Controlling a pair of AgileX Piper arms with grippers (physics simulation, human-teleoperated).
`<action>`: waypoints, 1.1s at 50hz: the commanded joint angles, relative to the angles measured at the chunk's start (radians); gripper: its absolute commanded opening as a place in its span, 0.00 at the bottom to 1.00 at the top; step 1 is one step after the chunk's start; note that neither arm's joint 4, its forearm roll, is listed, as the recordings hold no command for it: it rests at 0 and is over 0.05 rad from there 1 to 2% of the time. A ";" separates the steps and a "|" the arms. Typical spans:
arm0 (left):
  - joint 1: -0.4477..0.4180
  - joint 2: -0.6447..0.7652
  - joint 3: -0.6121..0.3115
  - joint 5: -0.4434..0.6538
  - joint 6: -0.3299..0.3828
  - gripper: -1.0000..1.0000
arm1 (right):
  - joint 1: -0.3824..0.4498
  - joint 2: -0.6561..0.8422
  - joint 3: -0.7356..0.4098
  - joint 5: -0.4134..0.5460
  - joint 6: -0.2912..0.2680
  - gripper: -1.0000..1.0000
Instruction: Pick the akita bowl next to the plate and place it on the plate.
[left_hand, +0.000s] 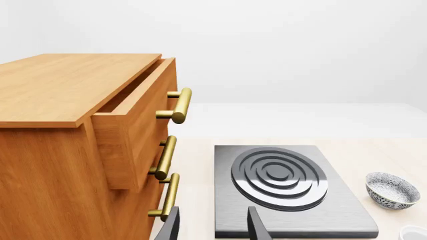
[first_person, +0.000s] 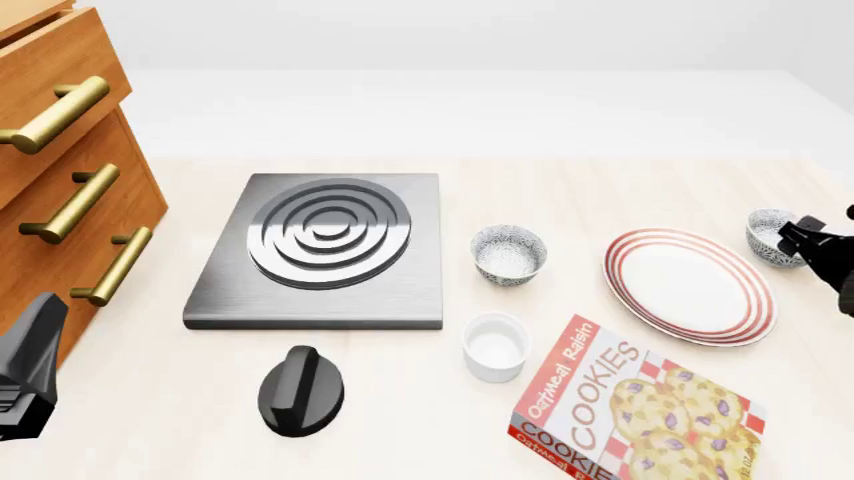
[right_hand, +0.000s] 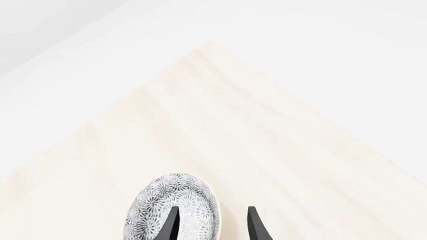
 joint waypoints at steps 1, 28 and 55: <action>0.000 0.000 0.000 0.000 0.000 1.00 | 0.002 0.016 -0.004 0.000 -0.001 1.00; 0.000 0.000 0.000 0.000 0.000 1.00 | -0.007 0.062 -0.043 0.019 0.004 1.00; 0.000 0.000 0.000 0.000 0.000 1.00 | -0.007 0.049 -0.038 0.025 0.012 0.00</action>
